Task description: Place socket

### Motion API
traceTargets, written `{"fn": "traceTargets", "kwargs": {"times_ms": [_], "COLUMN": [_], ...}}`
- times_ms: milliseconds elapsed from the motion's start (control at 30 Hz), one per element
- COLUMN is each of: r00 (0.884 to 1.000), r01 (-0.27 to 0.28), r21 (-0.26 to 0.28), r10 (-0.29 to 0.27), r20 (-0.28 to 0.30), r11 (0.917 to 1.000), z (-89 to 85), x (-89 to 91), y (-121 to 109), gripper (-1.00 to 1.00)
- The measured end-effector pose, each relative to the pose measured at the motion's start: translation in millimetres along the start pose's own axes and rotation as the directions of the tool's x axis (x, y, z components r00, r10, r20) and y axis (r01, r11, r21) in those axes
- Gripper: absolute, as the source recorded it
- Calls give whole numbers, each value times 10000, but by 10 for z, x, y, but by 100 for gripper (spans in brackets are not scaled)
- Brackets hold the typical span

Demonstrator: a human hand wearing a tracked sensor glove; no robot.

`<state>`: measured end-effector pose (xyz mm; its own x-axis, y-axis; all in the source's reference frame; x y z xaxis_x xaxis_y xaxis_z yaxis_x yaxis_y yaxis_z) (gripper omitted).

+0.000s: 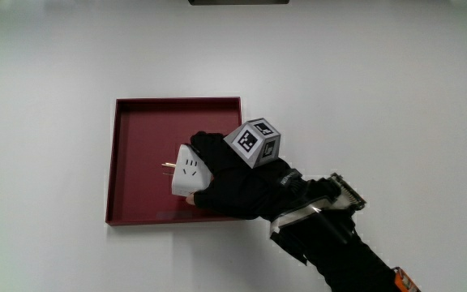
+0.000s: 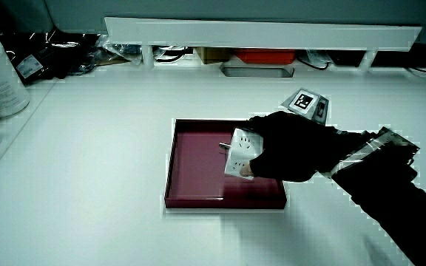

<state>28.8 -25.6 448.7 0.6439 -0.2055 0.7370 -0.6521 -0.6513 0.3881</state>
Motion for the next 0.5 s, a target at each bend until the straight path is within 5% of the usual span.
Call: {"fn": "traceTargets", "kwargs": {"times_ms": [267,500], "r00": [9985,9961], "r01": [394,880], "r21": [-519,-983], "r10": [-413,-876], "r20": [-364,79], "r11": [9979,9913], "z": [-240,-432], "x": [124,219], "y": [165,234], "gripper": [0,0]}}
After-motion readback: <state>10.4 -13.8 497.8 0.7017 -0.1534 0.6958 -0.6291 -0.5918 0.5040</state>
